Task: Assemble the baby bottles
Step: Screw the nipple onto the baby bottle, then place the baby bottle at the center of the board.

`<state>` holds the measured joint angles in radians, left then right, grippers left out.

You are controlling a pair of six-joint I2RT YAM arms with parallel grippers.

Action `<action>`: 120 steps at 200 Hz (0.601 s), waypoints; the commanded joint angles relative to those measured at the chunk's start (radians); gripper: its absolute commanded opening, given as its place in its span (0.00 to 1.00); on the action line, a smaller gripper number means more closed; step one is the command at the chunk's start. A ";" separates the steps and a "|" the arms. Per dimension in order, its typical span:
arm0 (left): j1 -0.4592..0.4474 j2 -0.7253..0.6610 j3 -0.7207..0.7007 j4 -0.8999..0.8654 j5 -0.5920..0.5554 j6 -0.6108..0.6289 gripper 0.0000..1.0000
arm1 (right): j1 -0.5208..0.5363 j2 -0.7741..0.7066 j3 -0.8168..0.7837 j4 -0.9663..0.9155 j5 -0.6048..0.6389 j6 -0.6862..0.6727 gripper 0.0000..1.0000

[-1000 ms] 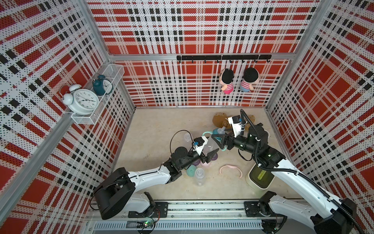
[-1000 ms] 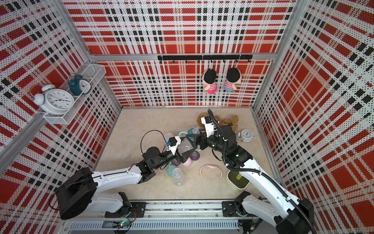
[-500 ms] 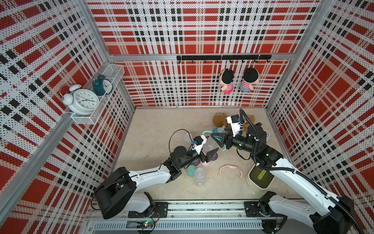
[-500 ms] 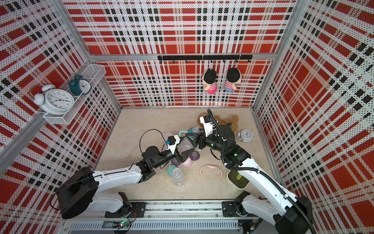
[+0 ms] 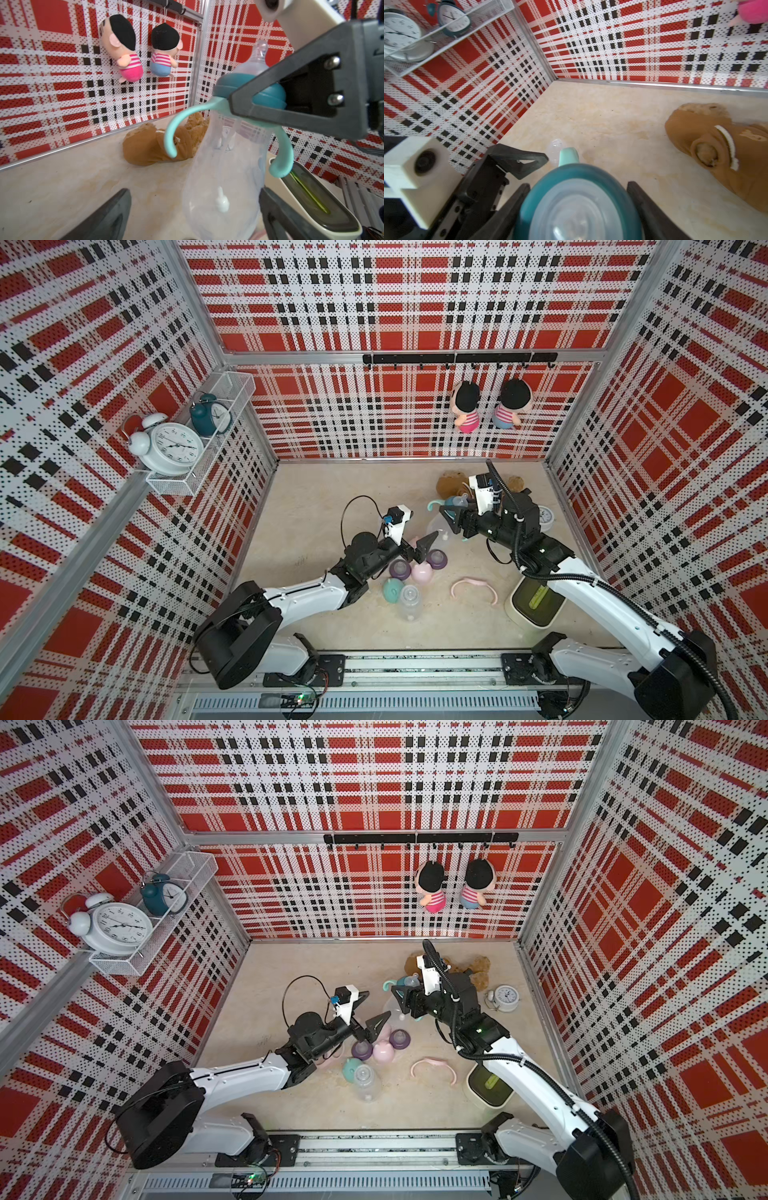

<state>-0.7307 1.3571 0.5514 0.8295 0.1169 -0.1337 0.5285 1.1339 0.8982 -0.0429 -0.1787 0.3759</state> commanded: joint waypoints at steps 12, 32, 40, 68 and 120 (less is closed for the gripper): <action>0.061 -0.084 -0.028 -0.069 -0.031 -0.044 0.98 | -0.038 0.049 -0.059 0.157 0.101 -0.044 0.59; 0.088 -0.120 -0.029 -0.116 -0.029 -0.040 0.98 | -0.060 0.087 -0.105 0.243 0.122 -0.051 0.59; 0.099 -0.131 -0.030 -0.130 -0.031 -0.040 0.98 | -0.069 0.103 -0.117 0.271 0.126 -0.051 0.59; 0.128 -0.165 -0.048 -0.155 -0.031 -0.044 0.98 | -0.085 0.168 -0.161 0.373 0.143 -0.067 0.58; 0.137 -0.167 -0.065 -0.157 -0.025 -0.047 0.98 | -0.090 0.304 -0.185 0.520 0.207 -0.114 0.56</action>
<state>-0.6010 1.1973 0.4957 0.6880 0.0929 -0.1761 0.4465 1.4014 0.7177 0.3080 -0.0151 0.3004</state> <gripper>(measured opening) 0.983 0.717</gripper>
